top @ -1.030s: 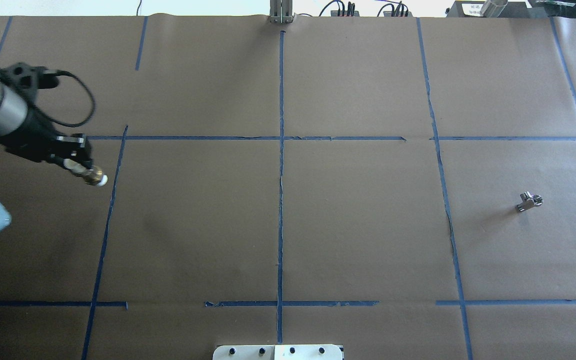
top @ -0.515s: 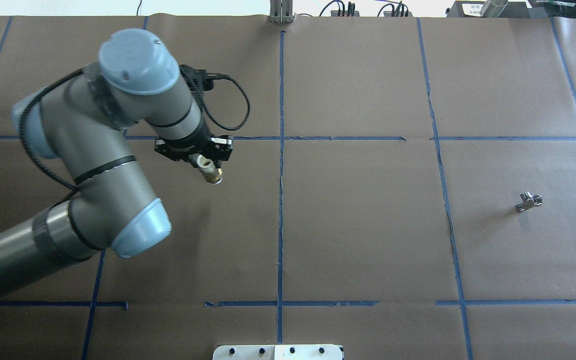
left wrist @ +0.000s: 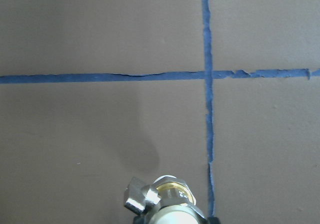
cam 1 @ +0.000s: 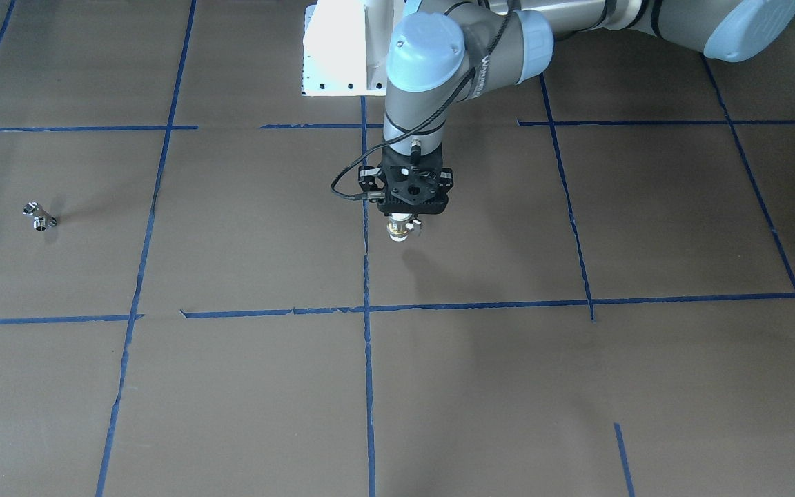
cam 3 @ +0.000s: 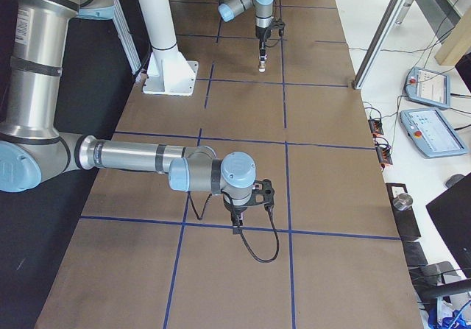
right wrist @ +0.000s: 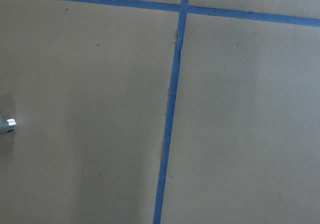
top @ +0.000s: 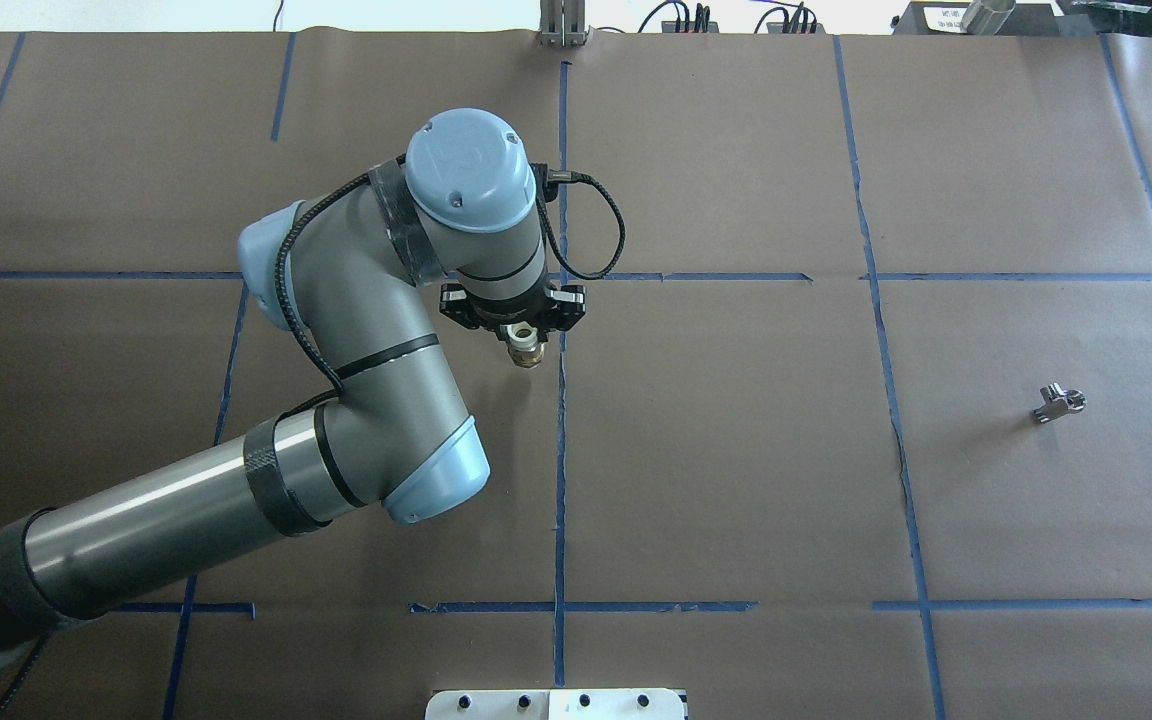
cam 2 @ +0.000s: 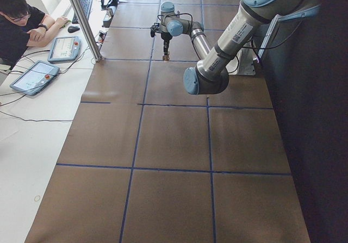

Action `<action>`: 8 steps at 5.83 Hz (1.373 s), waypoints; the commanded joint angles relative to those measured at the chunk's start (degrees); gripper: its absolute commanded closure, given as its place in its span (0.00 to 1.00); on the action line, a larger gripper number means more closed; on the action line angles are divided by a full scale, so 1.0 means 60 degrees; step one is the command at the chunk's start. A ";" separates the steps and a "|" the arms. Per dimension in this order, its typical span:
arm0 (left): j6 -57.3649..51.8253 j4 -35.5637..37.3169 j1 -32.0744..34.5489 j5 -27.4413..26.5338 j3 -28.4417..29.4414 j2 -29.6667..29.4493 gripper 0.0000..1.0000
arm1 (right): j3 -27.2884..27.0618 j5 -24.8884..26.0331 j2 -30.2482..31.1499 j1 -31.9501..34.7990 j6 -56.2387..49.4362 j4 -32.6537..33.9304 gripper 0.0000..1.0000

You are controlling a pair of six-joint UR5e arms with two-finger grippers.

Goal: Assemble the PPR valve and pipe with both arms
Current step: 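Carry the white fitting with the left gripper to the table center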

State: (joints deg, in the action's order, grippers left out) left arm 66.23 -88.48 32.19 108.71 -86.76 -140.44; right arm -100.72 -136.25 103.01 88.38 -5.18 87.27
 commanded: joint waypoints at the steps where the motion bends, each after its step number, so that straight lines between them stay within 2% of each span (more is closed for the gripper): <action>1: 0.0298 -0.0266 -0.0382 -0.0189 0.0470 -0.0323 1.00 | 0.0000 -0.0011 0.0000 0.0007 0.0014 0.0000 0.00; 3: 0.0388 -0.0312 -0.0501 -0.0189 0.0486 -0.0295 0.99 | 0.0015 0.0003 0.0000 -0.0008 0.0000 0.0000 0.00; 4: 0.0388 -0.0312 -0.0501 -0.0189 0.0486 -0.0266 0.89 | 0.0015 -0.0011 0.0000 -0.0008 0.0000 0.0000 0.00; 5: 0.0359 -0.0326 -0.0501 -0.0189 0.0472 -0.0251 0.25 | 0.0015 0.0003 0.0000 -0.0008 0.0000 0.0000 0.00; 6: 0.0402 -0.0312 -0.0501 -0.0189 0.0457 -0.0236 0.00 | 0.0000 -0.0011 0.0000 0.0007 0.0000 0.0000 0.00; 7: 0.0388 -0.0283 -0.0486 -0.0175 0.0341 -0.0236 0.00 | 0.0000 -0.0011 0.0000 -0.0008 0.0000 0.0000 0.00; 8: 0.0345 -0.0079 -0.0327 -0.0131 -0.0240 -0.0164 0.00 | -0.0014 -0.0040 -0.0015 -0.0008 -0.0015 -0.0014 0.00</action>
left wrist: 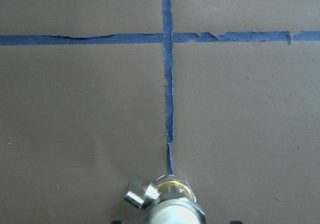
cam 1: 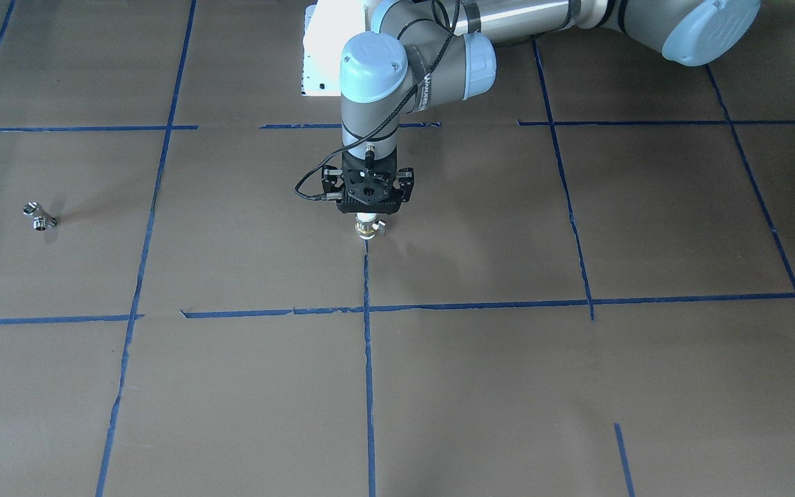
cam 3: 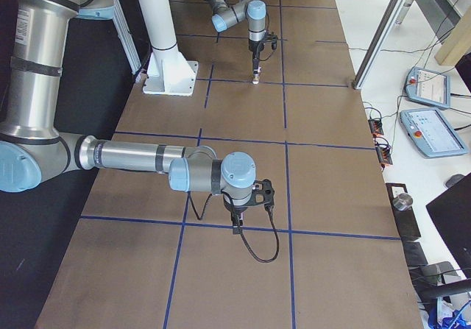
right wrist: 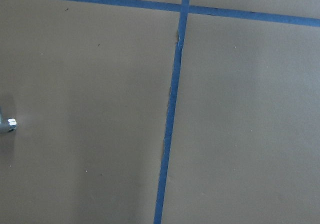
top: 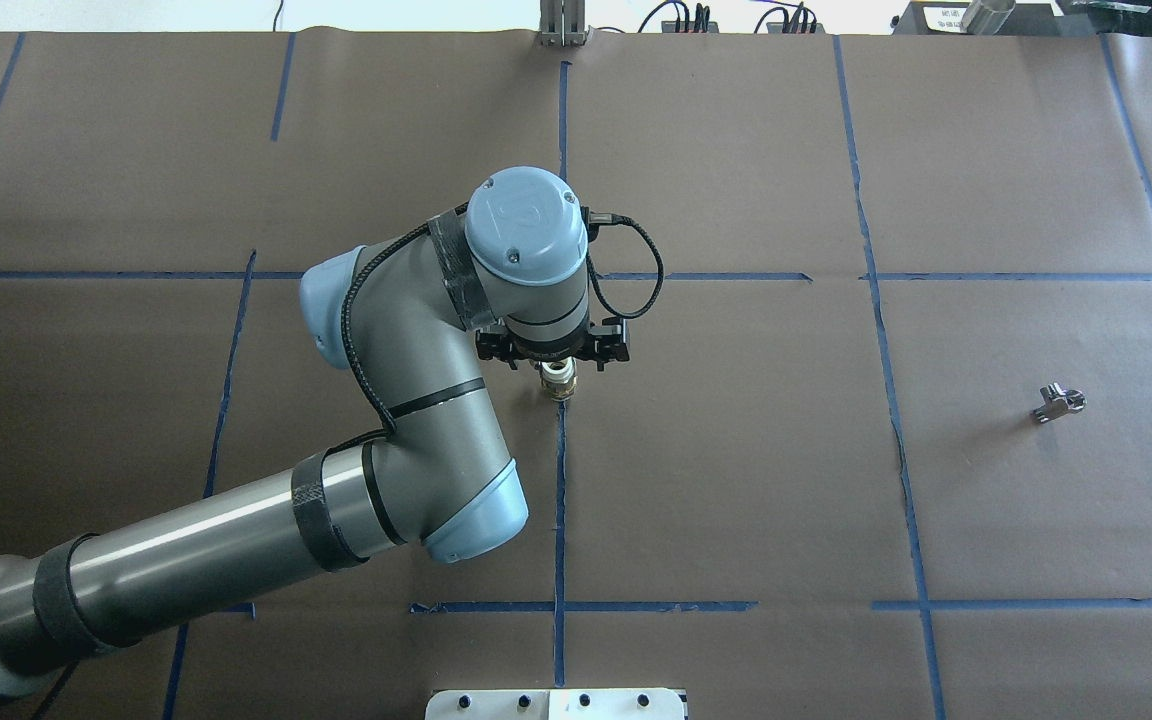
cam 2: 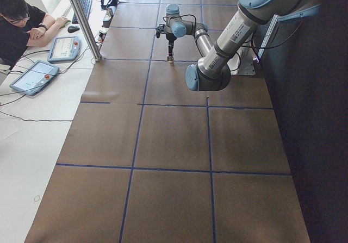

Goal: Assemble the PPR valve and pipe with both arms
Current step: 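Set the fitting upright at center, open the left gripper, withdraw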

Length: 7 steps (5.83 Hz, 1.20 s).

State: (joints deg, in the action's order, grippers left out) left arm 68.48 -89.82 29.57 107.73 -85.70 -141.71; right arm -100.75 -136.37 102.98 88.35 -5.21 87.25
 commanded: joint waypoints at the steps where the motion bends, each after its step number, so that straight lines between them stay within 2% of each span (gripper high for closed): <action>1: -0.0105 0.0320 0.0270 0.0135 -0.0974 0.0586 0.00 | -0.0025 -0.0050 -0.0213 -0.0018 -0.0010 -0.0199 0.00; 2: -0.0221 0.0336 0.0750 0.0861 -0.1865 0.1447 0.00 | -0.0025 -0.0122 -0.0215 -0.0033 -0.0010 -0.0346 0.00; 3: -0.1542 0.0873 0.1321 0.1564 -0.3251 0.2659 0.00 | -0.0054 -0.0181 -0.0287 -0.0163 -0.0010 -0.0348 0.00; 4: -0.3832 0.1574 0.1921 0.1600 -0.4527 0.3831 0.00 | -0.0054 -0.0196 -0.0549 -0.0179 0.0033 -0.0348 0.00; 5: -0.5856 0.1596 0.2957 0.1818 -0.5178 0.5598 0.00 | -0.0069 -0.0443 -0.0842 -0.0179 0.0048 -0.0362 0.00; 6: -0.7805 0.1451 0.4330 0.2894 -0.5184 0.6863 0.00 | -0.0127 -0.0663 -0.0917 -0.0179 0.0048 -0.0377 0.00; 7: -1.0276 0.1537 0.6026 0.3426 -0.4996 0.7702 0.00 | -0.0447 -0.0752 -0.1135 -0.0266 0.0048 -0.0348 0.00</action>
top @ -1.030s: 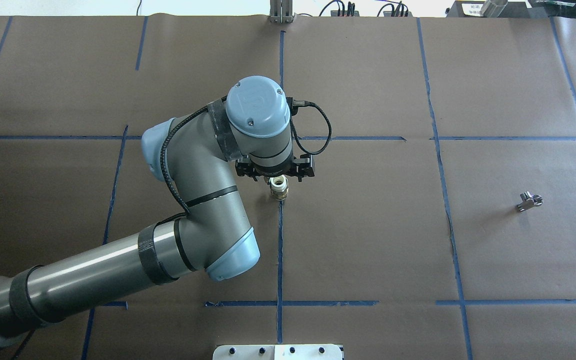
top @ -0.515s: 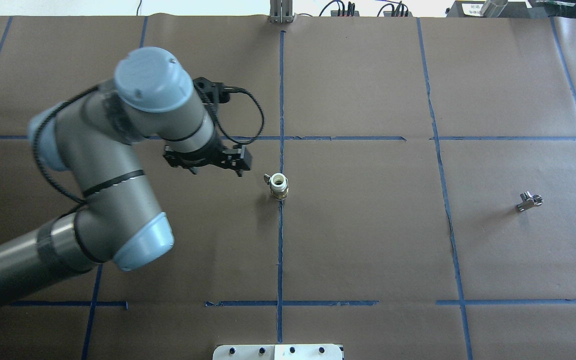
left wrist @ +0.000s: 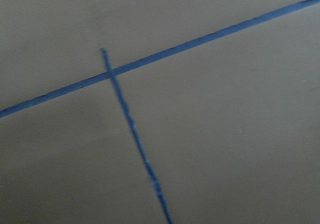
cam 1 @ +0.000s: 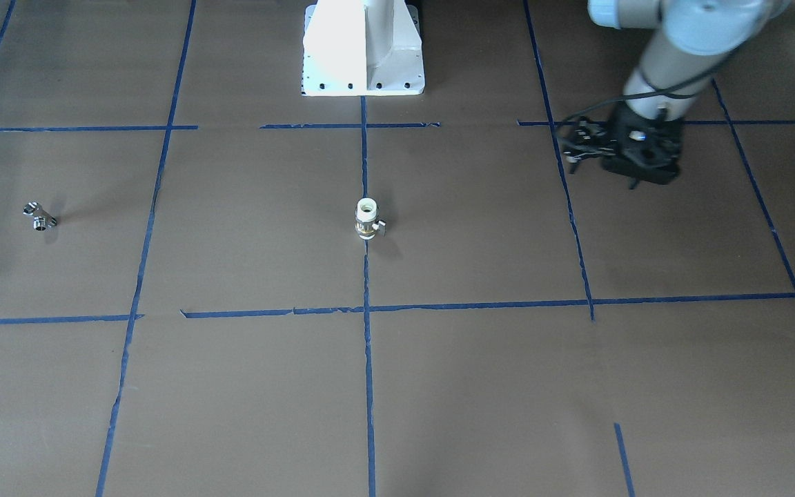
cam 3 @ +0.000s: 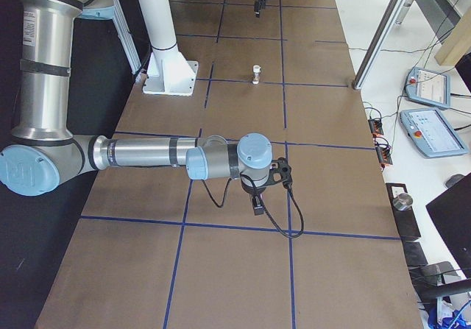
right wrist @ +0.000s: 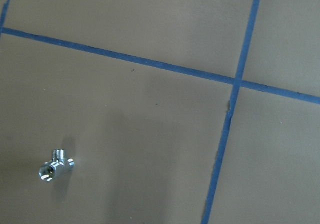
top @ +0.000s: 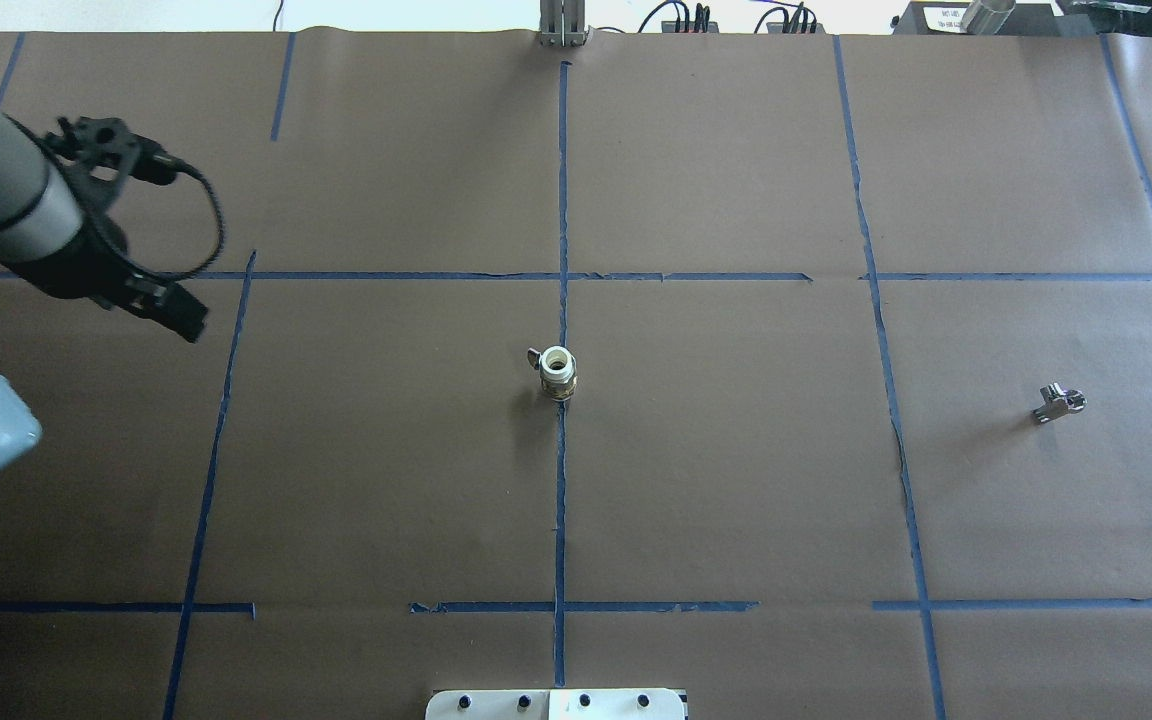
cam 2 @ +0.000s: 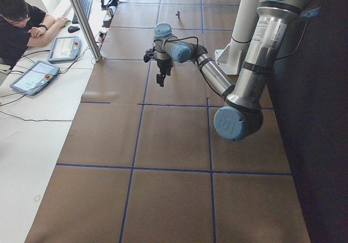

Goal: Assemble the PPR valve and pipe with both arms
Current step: 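Set the fitting upright at center, open the left gripper, withdraw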

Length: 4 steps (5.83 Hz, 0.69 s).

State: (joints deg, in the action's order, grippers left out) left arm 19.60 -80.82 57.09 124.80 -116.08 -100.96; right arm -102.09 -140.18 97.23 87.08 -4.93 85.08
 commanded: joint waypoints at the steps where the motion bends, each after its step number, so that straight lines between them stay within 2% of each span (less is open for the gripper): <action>1: -0.3532 -0.0035 0.2979 0.0948 0.0866 0.1717 0.00 | -0.0632 -0.0278 -0.0194 -0.0200 0.0001 0.0059 0.00; 2: -0.4923 -0.0050 0.4590 0.0981 0.1831 0.2131 0.00 | -0.0491 -0.0193 -0.0818 -0.0811 0.0045 0.0146 0.00; 3: -0.5256 -0.0051 0.5549 0.1025 0.2682 0.2294 0.00 | -0.0591 -0.0192 -0.1041 -0.1238 0.2032 0.0031 0.00; 4: -0.5260 -0.0239 0.5718 0.1895 0.2633 0.2731 0.00 | -0.0911 -0.0076 -0.1058 -0.2300 0.4039 -0.0072 0.00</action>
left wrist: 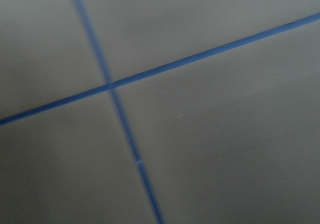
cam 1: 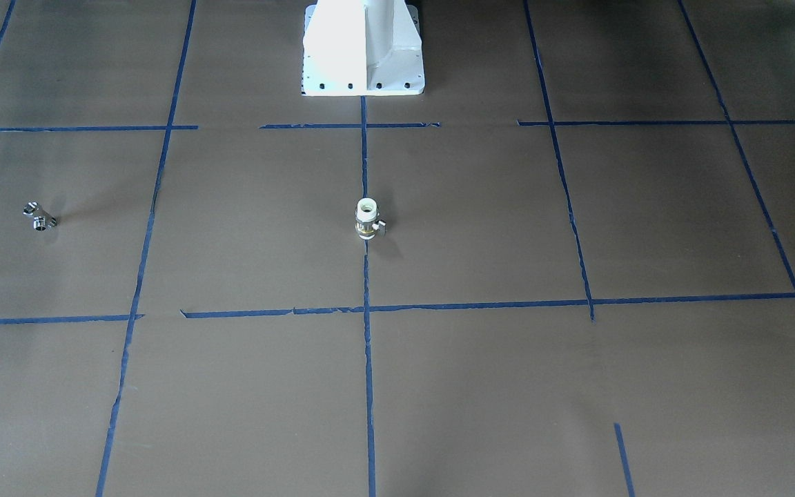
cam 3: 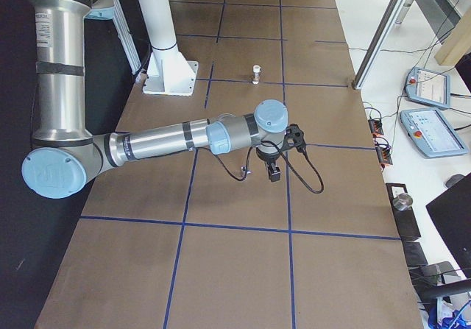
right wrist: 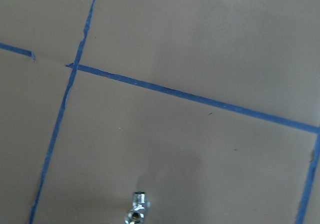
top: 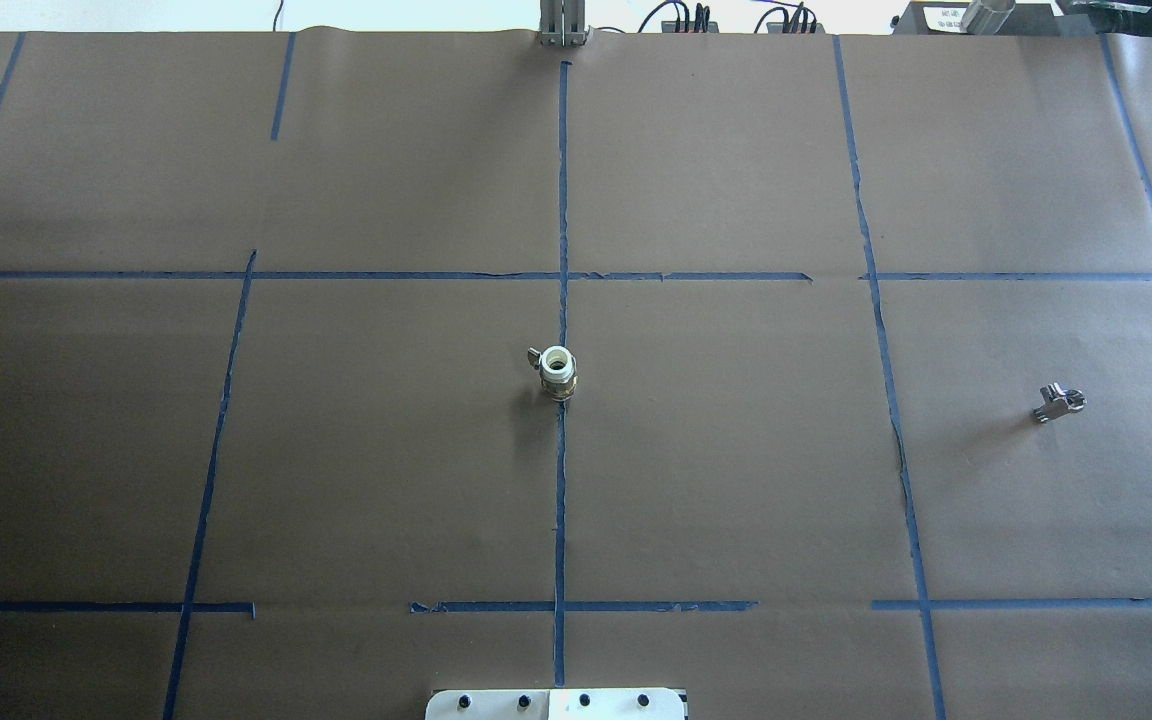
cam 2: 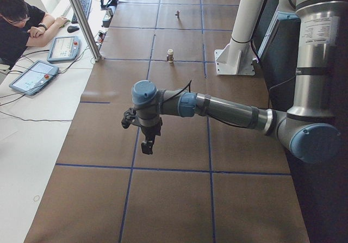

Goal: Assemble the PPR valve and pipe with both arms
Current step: 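Move the right gripper down onto the chrome valve piece and grasp it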

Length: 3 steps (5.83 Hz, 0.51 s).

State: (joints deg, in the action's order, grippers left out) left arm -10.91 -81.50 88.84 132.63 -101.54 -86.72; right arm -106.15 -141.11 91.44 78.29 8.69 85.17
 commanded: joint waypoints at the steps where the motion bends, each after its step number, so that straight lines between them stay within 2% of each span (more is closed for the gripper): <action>1: -0.0160 -0.0490 0.0428 0.0933 0.0296 0.0768 0.00 | -0.0267 0.0675 0.0007 -0.1542 0.2093 -0.1032 0.00; 3: -0.0101 -0.0742 0.0428 0.0966 0.0325 0.0948 0.00 | -0.0151 0.1847 0.0198 -0.2949 0.3220 -0.1492 0.00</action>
State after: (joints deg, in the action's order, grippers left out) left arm -11.50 -85.43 91.36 138.17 -100.02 -81.34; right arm -107.45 -133.31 92.08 64.29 25.18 78.00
